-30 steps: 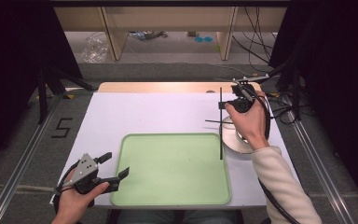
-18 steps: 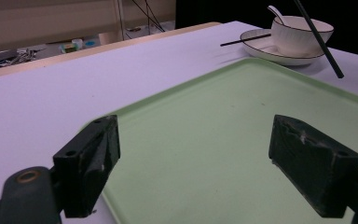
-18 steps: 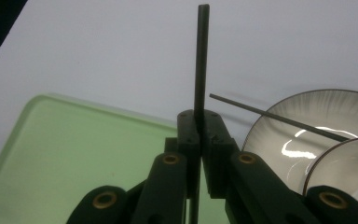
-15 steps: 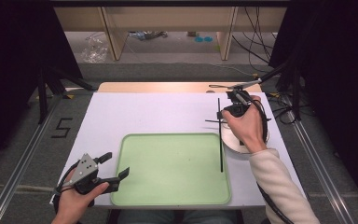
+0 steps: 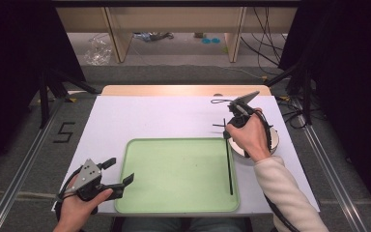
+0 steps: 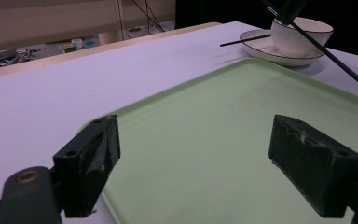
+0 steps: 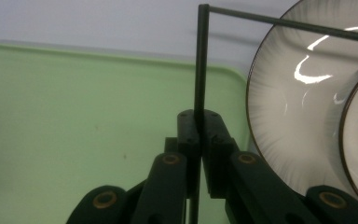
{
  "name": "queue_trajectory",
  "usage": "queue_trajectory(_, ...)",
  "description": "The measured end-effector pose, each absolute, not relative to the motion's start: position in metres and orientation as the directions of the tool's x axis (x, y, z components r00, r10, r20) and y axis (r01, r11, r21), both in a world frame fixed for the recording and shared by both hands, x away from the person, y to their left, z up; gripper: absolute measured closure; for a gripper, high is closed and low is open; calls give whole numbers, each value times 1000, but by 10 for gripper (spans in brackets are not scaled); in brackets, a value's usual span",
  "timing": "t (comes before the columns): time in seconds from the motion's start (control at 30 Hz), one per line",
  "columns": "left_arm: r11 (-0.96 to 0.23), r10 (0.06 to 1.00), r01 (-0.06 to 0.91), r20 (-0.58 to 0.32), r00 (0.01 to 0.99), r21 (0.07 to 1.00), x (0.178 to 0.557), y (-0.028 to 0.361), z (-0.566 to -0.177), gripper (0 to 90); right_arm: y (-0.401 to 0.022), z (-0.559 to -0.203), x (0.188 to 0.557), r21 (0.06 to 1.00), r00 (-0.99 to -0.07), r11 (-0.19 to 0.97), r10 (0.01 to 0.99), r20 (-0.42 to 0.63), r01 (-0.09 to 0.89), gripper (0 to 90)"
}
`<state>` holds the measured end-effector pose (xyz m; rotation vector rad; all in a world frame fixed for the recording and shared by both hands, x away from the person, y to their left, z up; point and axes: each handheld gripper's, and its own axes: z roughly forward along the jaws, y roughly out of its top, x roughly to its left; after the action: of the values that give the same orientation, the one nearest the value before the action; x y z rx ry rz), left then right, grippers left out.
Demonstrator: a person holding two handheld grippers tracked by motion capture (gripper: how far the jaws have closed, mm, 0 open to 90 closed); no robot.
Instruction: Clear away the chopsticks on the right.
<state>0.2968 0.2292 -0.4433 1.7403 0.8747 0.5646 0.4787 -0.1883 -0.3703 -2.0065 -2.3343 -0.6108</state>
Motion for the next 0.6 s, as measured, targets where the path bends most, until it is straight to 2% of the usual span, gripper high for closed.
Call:
queue_trajectory(0.03, -173, 783, 284, -43, 620, 943, 297, 229, -443, 163, -188, -370, 479, 287, -182, 107, 951, 251, 952, 880)
queue_trajectory(0.1, -174, 783, 284, -42, 620, 943, 297, 229, -443, 163, -185, -377, 480, 226, -155, 98, 956, 251, 969, 879)
queue_trajectory(0.13, -174, 783, 284, -42, 620, 943, 297, 229, -443, 163, -182, -378, 480, 193, -109, 60, 960, 258, 979, 880)
queue_trajectory(0.23, -173, 783, 284, -43, 620, 943, 297, 229, -443, 163, -182, -382, 480, 176, -113, 69, 961, 252, 982, 879)
queue_trajectory(0.3, -168, 784, 288, -50, 619, 943, 297, 229, -444, 163, -182, -389, 481, 132, -119, 89, 965, 232, 987, 880)
queue_trajectory(0.57, -161, 787, 294, -57, 615, 942, 297, 229, -444, 163, -180, -404, 485, 97, -114, 95, 971, 210, 991, 880)
queue_trajectory(0.6, -161, 787, 294, -57, 615, 942, 297, 229, -444, 163, -178, -405, 485, 96, -85, 66, 972, 219, 993, 880)
